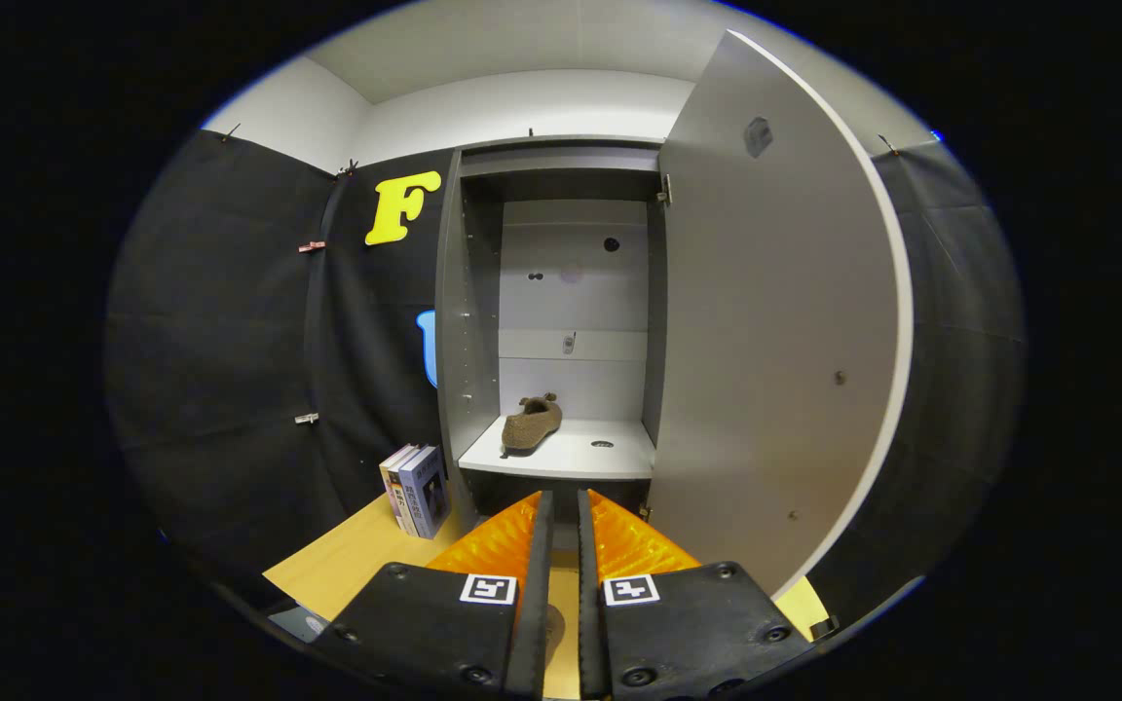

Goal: Open the shoe cabinet door, grab the shoes and put them into the shoe cabinet, then close the shoe cabinet door.

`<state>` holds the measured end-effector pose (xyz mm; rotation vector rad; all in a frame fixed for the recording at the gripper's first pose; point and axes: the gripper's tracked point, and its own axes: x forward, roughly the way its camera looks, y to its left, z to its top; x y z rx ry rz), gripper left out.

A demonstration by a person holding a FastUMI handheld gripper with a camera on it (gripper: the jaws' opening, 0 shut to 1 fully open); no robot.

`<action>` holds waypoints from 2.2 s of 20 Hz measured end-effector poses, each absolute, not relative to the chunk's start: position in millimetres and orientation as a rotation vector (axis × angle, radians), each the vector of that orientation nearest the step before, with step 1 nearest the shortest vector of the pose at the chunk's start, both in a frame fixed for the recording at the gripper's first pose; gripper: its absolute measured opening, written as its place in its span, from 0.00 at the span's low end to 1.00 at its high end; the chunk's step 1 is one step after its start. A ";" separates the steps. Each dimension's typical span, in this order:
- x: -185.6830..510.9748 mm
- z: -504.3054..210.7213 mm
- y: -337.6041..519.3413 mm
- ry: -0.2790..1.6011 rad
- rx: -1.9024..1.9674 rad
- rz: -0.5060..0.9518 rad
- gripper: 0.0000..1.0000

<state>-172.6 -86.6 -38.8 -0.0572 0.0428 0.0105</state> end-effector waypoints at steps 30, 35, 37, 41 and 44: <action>-135.0 -223.1 -34.7 0.501 -0.008 -0.029 0.19; -139.8 -320.3 -34.1 0.703 0.033 -0.066 0.42; -138.8 -357.5 -31.6 0.766 0.055 -0.073 0.43; -138.3 -428.4 -37.8 0.866 0.088 -0.092 0.43; -128.9 -463.3 -38.6 0.902 0.092 -0.073 0.40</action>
